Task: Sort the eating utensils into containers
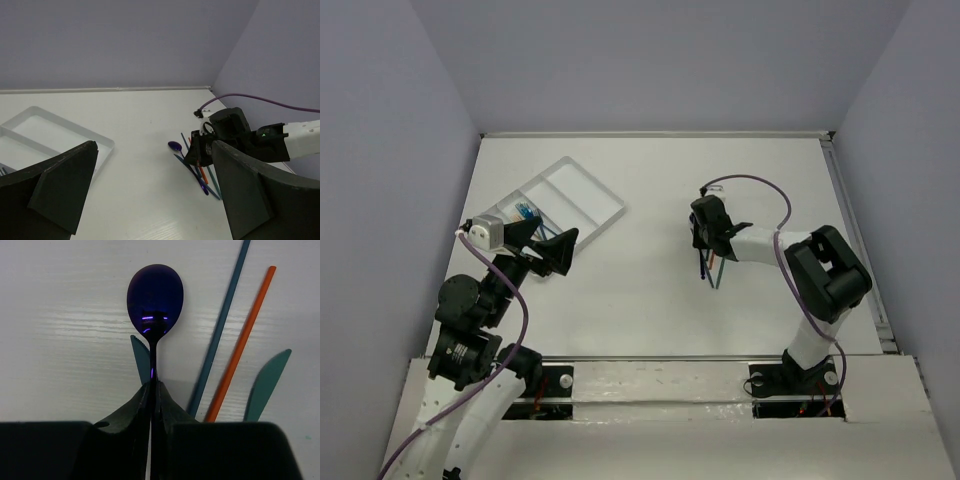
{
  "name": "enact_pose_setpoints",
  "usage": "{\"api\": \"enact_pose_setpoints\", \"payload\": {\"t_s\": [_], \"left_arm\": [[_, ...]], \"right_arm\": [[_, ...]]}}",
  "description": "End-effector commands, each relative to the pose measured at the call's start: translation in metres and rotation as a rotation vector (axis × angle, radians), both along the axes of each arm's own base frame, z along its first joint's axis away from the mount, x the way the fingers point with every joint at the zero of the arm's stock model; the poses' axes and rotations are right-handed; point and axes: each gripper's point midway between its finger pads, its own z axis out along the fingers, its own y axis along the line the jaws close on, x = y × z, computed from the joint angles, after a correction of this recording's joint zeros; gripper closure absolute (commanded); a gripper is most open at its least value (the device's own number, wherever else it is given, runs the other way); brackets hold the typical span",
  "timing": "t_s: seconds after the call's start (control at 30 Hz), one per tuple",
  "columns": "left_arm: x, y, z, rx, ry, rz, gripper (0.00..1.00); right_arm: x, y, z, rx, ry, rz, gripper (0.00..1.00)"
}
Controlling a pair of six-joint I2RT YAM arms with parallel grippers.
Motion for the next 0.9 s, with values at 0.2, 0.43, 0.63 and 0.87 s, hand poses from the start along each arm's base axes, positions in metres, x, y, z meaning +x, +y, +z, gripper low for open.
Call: {"api": "enact_pose_setpoints", "payload": {"t_s": [0.2, 0.43, 0.63, 0.87], "left_arm": [[-0.005, -0.001, 0.026, -0.025, -0.079, -0.015, 0.01], [-0.005, -0.002, 0.026, -0.027, -0.078, -0.021, 0.01], [-0.004, -0.004, 0.026, -0.026, -0.076, -0.026, 0.01], [-0.003, -0.003, 0.025, -0.025, -0.07, -0.022, 0.01]], "right_arm": [[0.024, 0.008, 0.055, 0.041, -0.133, 0.013, 0.95], [0.025, 0.016, 0.091, 0.08, -0.201, 0.068, 0.95], [0.011, 0.097, 0.129, 0.234, -0.262, 0.284, 0.97], [-0.022, 0.262, 0.182, 0.453, -0.349, 0.66, 0.99]]}}
